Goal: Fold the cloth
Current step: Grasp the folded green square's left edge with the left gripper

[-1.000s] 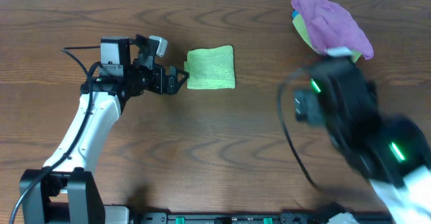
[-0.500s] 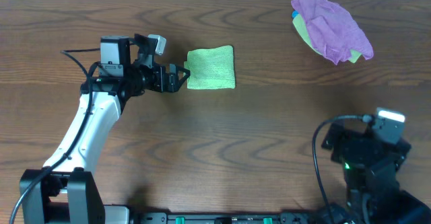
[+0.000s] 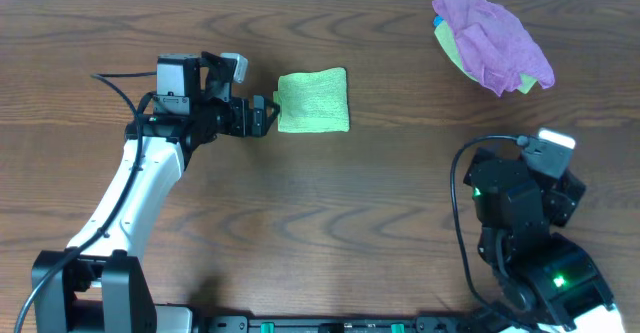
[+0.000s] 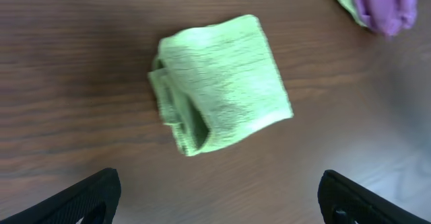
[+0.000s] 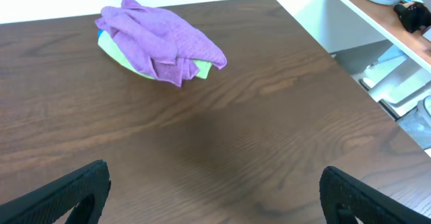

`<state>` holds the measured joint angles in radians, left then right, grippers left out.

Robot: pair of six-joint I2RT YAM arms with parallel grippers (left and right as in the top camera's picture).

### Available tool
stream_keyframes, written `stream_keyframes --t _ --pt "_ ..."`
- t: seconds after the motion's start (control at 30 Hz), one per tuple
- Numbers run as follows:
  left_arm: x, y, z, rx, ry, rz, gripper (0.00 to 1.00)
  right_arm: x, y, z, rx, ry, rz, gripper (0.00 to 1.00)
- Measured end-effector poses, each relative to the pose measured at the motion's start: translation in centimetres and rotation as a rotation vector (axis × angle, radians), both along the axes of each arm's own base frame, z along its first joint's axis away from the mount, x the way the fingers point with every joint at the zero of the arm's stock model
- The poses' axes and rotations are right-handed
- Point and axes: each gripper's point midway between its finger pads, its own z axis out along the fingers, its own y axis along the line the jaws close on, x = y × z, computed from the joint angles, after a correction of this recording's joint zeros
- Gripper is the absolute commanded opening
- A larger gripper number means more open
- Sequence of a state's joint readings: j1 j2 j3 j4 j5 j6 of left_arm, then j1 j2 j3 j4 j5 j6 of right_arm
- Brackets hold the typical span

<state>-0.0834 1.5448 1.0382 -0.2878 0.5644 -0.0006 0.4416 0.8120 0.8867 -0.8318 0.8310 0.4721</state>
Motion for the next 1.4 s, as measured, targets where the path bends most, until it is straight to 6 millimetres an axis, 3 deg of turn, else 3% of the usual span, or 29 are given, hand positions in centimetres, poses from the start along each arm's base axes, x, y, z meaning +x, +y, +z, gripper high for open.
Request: stream_keyframes --t 0.2,0.47,0.73,0.9,1.07,1.4 --pt "0.2 0.8 -0.9 0.042 0.015 0.033 0.95 0.3 0.3 -0.6 -0.006 0.026 0.006 0.99" --pt "0.6 0.3 -5.8 0.021 0.136 0.031 0.95 0.4 0.4 -0.8 -0.007 0.033 0.008 0.99" --pt "3.5 0.1 -4.8 -0.091 0.048 0.048 0.95 0.5 0.4 -0.9 -0.008 0.038 0.009 0.99" --pt "4.4 1.1 -6.0 -0.184 0.082 0.078 0.95 0.5 0.4 -0.9 -0.009 0.038 0.009 0.99" --pt "4.2 1.2 -8.3 -0.254 0.165 0.093 0.95 0.5 0.4 -0.9 -0.009 0.038 0.009 0.99" --pt "3.5 -0.3 -9.1 -0.378 0.256 0.072 0.95 0.5 0.4 -0.9 -0.008 0.038 0.009 0.99"
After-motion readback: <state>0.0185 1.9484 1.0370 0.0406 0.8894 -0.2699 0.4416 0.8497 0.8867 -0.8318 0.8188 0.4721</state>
